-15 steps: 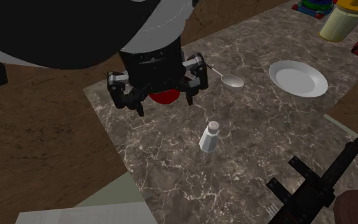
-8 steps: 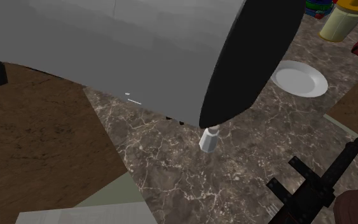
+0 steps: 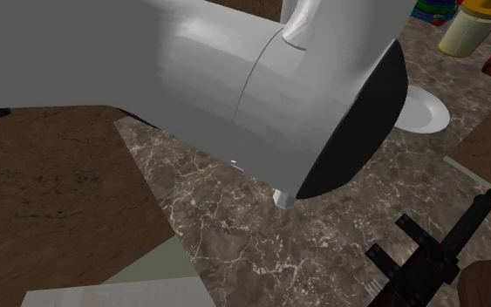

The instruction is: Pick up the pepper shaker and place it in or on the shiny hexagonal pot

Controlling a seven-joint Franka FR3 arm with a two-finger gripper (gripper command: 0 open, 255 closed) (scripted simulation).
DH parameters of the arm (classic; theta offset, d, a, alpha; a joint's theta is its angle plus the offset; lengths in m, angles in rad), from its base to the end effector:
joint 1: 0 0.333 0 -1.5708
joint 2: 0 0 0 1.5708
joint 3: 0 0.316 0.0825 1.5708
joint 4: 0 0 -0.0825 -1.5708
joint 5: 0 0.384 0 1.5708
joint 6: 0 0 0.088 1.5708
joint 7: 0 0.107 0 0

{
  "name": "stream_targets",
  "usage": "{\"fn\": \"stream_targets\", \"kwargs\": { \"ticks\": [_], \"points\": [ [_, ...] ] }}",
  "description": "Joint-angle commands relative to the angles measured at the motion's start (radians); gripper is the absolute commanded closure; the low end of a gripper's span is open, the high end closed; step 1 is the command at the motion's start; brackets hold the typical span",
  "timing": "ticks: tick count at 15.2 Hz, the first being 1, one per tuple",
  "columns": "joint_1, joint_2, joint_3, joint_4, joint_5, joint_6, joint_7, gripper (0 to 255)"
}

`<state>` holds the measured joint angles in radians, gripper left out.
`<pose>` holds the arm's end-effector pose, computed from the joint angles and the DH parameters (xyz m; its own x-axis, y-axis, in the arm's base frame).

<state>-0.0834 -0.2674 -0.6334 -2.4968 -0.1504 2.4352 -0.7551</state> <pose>0.3479 -0.3029 0.3794 0.9769 0.1536 0.1488 0.1426 -0.9864 0.0820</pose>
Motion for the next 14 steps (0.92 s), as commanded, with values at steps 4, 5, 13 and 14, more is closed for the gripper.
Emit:
{"fn": "stream_targets", "kwargs": {
  "ticks": [4,5,13,14],
  "points": [
    [0.015,0.045,-0.017,-0.016,0.029,0.057,-0.021,0],
    [0.015,0.045,-0.017,-0.016,0.029,0.057,-0.021,0],
    [0.015,0.044,-0.017,-0.016,0.028,0.057,-0.021,255],
    [0.015,0.045,-0.017,-0.016,0.029,0.057,-0.021,255]
  ]
}}
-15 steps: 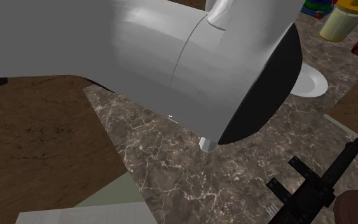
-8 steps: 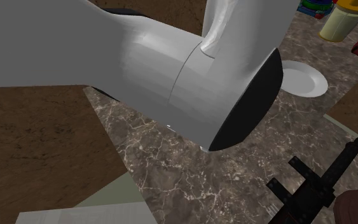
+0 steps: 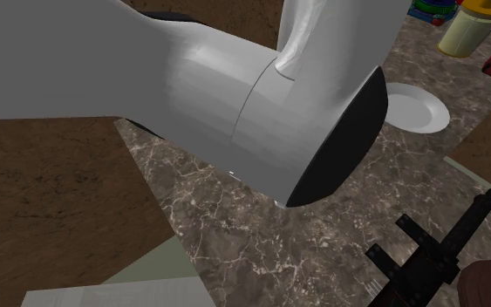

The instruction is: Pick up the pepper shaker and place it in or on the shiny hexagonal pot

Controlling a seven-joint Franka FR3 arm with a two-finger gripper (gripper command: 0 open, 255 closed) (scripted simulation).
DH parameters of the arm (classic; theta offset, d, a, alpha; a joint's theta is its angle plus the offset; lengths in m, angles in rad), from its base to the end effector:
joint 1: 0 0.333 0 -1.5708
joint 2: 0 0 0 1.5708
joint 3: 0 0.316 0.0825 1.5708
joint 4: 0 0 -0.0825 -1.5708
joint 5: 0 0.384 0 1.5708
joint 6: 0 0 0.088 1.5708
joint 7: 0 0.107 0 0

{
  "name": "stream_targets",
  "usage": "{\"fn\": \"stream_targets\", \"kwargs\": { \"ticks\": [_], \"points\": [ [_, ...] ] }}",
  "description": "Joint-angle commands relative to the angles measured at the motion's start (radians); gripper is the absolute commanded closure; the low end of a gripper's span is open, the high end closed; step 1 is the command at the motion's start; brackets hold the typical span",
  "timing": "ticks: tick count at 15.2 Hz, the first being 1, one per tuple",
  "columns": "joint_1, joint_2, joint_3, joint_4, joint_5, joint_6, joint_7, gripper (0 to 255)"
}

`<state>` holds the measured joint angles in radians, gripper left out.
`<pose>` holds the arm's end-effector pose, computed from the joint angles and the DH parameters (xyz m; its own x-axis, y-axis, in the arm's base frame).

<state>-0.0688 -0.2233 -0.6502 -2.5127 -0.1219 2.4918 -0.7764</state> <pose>0.3502 -0.3032 0.3608 0.9767 0.1538 0.1496 0.1427 -0.9863 0.0825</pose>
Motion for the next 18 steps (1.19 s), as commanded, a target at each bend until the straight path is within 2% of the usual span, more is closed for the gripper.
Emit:
{"fn": "stream_targets", "kwargs": {
  "ticks": [1,6,18],
  "points": [
    [0.000,0.000,0.000,0.000,0.000,0.000,0.000,255],
    [0.000,0.001,0.000,0.000,0.000,0.000,0.000,255],
    [-0.026,-0.109,0.050,0.084,-0.054,-0.184,0.051,255]
  ]
}}
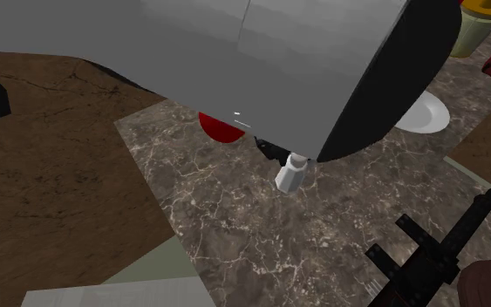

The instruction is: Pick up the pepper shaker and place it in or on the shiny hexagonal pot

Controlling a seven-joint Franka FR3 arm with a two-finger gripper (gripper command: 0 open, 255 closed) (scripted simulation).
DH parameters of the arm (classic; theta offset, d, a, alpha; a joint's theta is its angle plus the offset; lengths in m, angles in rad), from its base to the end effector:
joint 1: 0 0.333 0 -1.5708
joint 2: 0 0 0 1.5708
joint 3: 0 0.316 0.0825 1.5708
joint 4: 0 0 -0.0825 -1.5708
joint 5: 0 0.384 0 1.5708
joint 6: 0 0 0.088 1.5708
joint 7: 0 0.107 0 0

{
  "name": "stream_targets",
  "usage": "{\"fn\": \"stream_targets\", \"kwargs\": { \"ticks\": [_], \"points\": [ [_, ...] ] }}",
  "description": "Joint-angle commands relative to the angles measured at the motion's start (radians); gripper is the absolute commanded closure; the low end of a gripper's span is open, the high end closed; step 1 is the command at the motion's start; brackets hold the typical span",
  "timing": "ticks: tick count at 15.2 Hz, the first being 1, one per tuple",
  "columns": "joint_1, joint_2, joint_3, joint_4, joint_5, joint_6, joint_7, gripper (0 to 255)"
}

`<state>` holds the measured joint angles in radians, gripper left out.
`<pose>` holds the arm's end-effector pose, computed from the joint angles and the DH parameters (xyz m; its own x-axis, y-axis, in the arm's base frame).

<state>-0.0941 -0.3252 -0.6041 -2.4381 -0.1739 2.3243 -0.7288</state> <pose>0.3500 -0.3033 0.4183 0.9767 0.1537 0.1497 0.1425 -0.9863 0.0827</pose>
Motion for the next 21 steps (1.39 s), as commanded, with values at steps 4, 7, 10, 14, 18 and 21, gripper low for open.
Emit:
{"fn": "stream_targets", "kwargs": {
  "ticks": [4,7,10,14,18,21],
  "points": [
    [-0.005,-0.034,0.019,0.043,-0.009,-0.076,0.012,255],
    [-0.007,-0.050,0.029,0.071,-0.012,-0.119,0.018,255],
    [-0.008,-0.064,0.038,0.101,-0.014,-0.162,0.022,255],
    [-0.008,-0.079,0.050,0.143,-0.014,-0.218,0.026,255],
    [-0.007,-0.090,0.061,0.188,-0.012,-0.274,0.028,255],
    [-0.005,-0.095,0.068,0.224,-0.010,-0.315,0.029,255]
  ]
}}
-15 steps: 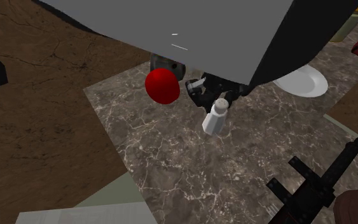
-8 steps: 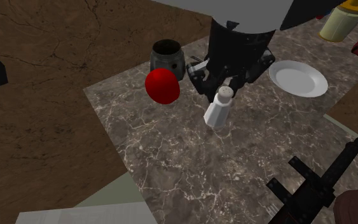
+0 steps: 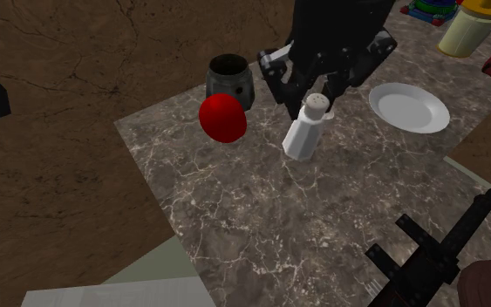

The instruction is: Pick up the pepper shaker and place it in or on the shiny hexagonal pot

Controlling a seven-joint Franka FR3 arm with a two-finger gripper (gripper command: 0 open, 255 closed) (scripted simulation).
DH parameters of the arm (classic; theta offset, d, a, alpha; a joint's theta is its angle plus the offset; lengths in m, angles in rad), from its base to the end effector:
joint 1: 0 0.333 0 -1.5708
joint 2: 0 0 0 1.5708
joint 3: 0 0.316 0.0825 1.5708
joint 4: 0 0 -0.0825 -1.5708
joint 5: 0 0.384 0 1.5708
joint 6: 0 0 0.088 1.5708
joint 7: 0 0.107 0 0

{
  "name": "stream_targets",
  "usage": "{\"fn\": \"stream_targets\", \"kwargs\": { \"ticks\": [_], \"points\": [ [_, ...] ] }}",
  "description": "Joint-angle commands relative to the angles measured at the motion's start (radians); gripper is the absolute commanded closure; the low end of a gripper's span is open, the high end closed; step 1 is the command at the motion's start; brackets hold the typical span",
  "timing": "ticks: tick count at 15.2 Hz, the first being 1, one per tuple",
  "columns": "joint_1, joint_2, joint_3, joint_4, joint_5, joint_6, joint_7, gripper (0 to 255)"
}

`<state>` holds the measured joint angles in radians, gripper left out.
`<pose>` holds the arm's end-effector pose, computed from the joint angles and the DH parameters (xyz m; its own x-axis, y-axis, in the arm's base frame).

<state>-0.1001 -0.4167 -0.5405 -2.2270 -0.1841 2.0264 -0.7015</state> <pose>0.3502 -0.3041 0.5285 0.9767 0.1536 0.1496 0.1425 -0.9863 0.0827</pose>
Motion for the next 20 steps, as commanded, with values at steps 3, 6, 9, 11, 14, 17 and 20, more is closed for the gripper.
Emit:
{"fn": "stream_targets", "kwargs": {
  "ticks": [3,6,9,11,14,17,20],
  "points": [
    [0.002,-0.006,0.011,0.051,0.003,-0.057,0.003,255],
    [0.028,0.048,0.022,0.101,0.030,-0.059,0.023,255],
    [0.063,0.135,0.035,0.180,0.071,-0.060,0.049,255],
    [0.083,0.195,0.042,0.238,0.100,-0.064,0.063,255],
    [0.108,0.290,0.052,0.336,0.144,-0.077,0.081,255],
    [0.126,0.390,0.061,0.447,0.189,-0.100,0.095,255],
    [0.134,0.496,0.071,0.574,0.236,-0.132,0.108,255]
  ]
}}
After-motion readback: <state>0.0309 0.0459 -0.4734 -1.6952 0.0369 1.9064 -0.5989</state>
